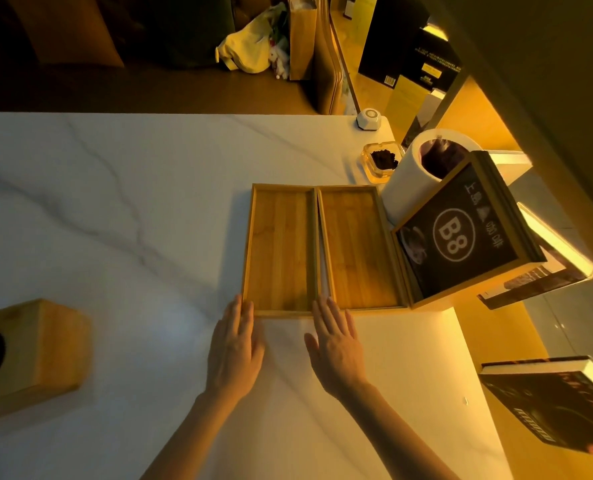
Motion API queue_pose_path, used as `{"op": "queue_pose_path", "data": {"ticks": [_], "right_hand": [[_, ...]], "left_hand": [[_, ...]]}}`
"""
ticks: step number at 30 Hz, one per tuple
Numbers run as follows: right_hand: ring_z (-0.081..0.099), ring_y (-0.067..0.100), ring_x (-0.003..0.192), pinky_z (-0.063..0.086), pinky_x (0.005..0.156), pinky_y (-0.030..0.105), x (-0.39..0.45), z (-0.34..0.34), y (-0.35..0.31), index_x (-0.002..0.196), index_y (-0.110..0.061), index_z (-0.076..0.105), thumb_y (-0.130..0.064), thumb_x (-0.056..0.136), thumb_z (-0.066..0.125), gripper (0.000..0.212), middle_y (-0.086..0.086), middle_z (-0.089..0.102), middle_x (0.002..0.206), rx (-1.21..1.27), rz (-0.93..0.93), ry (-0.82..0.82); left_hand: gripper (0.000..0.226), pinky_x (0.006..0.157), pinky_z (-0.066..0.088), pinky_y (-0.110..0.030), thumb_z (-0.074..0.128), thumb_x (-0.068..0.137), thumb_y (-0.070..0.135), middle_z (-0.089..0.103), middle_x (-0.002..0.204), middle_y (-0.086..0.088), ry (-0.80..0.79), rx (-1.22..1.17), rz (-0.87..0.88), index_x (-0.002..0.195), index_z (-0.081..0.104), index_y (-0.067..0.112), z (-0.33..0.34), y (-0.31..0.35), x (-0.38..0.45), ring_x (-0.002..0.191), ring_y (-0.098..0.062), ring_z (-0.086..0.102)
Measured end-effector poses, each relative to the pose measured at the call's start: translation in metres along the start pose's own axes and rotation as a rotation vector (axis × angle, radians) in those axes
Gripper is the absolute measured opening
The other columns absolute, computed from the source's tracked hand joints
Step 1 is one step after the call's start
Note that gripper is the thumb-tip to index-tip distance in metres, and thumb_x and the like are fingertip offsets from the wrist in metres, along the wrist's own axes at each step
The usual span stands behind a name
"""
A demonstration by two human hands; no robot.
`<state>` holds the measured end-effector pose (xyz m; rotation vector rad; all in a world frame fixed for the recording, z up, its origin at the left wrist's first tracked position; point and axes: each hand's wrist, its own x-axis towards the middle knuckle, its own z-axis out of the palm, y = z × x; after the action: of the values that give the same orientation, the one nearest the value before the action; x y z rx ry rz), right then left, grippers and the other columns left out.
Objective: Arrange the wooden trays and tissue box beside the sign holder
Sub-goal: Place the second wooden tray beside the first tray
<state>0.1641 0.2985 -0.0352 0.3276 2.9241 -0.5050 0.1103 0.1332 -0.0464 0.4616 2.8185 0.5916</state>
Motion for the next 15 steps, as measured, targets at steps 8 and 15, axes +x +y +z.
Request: {"op": "queue_pose_path", "data": {"ticks": [8, 15], "right_hand": [[-0.023, 0.02, 0.136, -0.018, 0.109, 0.042, -0.004, 0.01, 0.015, 0.144, -0.021, 0.005, -0.037, 0.096, 0.026, 0.055, -0.004, -0.006, 0.152, -0.077, -0.019, 0.001], [-0.024, 0.021, 0.135, -0.017, 0.109, 0.041, -0.009, 0.01, 0.023, 0.144, -0.021, 0.0, -0.035, 0.096, 0.028, 0.057, -0.004, -0.015, 0.148, -0.062, 0.01, -0.024]], "left_hand": [[0.065, 0.114, 0.018, -0.041, 0.042, 0.089, 0.031, 0.004, 0.154, -0.012, -0.069, 0.031, 0.062, 0.141, 0.004, 0.016, 0.006, -0.003, -0.004, 0.142, -0.027, 0.008], [0.068, 0.114, 0.013, -0.038, 0.04, 0.09, 0.034, -0.004, 0.154, -0.009, -0.087, 0.015, 0.076, 0.139, -0.006, 0.02, 0.013, 0.003, -0.008, 0.142, -0.024, 0.004]]}}
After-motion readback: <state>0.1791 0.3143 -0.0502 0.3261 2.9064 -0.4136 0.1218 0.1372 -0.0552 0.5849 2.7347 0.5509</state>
